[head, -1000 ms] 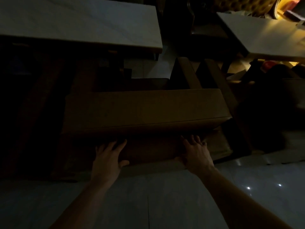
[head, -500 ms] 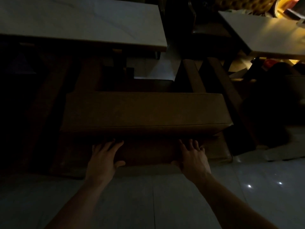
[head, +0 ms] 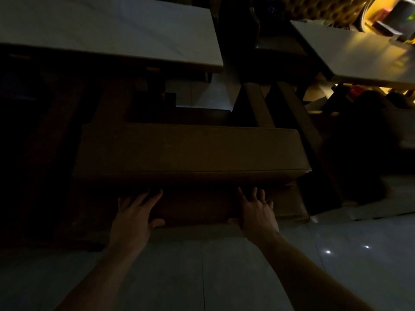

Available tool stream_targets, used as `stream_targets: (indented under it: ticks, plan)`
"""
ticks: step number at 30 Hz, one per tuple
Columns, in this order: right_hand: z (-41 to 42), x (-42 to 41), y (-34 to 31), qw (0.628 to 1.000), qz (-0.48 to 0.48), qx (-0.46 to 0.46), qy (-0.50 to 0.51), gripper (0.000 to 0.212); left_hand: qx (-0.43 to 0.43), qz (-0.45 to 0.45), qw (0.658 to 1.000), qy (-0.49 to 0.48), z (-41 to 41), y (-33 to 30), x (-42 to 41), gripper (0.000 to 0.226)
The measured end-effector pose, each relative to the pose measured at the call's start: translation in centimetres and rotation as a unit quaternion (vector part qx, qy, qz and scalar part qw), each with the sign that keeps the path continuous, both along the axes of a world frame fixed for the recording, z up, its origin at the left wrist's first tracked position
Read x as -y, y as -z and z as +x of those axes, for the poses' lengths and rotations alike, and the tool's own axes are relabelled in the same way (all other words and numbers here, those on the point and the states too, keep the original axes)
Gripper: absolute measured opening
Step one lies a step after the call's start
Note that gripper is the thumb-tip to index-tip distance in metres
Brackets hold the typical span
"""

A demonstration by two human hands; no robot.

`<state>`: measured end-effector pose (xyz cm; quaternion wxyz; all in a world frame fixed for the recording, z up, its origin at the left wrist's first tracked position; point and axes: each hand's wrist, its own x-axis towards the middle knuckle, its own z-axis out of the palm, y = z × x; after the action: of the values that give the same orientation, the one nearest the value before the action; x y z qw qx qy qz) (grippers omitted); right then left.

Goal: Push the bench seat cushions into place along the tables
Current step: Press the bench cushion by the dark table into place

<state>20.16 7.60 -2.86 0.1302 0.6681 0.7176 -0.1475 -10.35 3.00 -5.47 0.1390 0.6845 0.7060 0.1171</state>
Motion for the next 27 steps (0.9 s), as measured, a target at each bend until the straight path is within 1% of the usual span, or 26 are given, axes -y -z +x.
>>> stream_targets:
  ticks: [5, 11, 16, 19, 23, 27]
  plan:
    - [0.0, -1.9, 0.4, 1.0, 0.006, -0.007, -0.001, 0.096, -0.005, -0.01, 1.0, 0.002, -0.2, -0.1, -2.0, 0.075]
    - [0.3, -2.3, 0.8, 1.0, 0.002, -0.031, -0.001, 0.095, -0.016, 0.0, 1.0, -0.002, 0.2, -0.6, -2.1, 0.075]
    - [0.5, -3.1, 0.4, 0.998, -0.033, -0.048, 0.002, 0.097, -0.027, 0.018, 0.999, 0.0, 0.4, -0.7, -1.9, 0.075]
    - [0.6, -3.2, 0.2, 0.998, -0.044, -0.054, -0.001, 0.096, -0.043, 0.009, 0.999, 0.005, 0.5, -0.9, -2.1, 0.073]
    - [0.7, -3.5, 0.1, 0.998, -0.053, -0.047, -0.003, 0.096, -0.032, -0.01, 0.999, -0.005, 0.9, -1.5, -2.1, 0.071]
    - [1.0, -4.0, 0.3, 0.998, -0.051, -0.047, -0.006, 0.098, -0.027, 0.0, 1.0, -0.001, 1.2, -1.3, -2.3, 0.072]
